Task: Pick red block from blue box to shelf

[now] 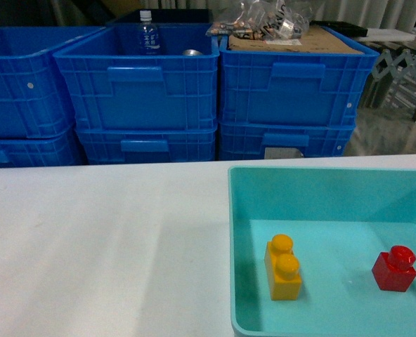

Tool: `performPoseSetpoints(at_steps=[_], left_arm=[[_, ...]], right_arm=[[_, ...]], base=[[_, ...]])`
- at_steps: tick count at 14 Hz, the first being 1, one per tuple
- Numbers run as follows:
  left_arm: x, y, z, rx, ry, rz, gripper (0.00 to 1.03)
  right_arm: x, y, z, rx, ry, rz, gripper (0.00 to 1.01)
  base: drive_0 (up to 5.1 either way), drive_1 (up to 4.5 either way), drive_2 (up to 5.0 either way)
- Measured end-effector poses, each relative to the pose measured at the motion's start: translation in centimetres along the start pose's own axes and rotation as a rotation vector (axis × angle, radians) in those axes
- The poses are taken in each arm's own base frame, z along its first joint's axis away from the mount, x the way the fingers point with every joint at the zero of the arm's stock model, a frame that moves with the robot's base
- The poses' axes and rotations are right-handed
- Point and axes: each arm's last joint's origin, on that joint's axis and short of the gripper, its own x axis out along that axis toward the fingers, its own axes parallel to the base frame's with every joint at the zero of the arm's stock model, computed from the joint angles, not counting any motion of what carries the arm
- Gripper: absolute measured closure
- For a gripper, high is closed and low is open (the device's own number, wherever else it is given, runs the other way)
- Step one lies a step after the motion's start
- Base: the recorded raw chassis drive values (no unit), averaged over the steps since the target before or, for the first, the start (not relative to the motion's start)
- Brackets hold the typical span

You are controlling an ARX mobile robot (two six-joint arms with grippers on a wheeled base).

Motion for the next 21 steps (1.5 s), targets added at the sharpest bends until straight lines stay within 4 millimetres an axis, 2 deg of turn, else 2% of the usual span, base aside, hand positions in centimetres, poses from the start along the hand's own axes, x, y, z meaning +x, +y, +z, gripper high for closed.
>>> performPoseSetpoints(at_steps=[21], left_arm=[[0.00,0.00,0.00,0.000,0.000,0.000,0.05]], right_arm=[[0.00,0.00,0.00,0.000,0.000,0.000,0.03]], base=[[0.0,0.00,0.0]])
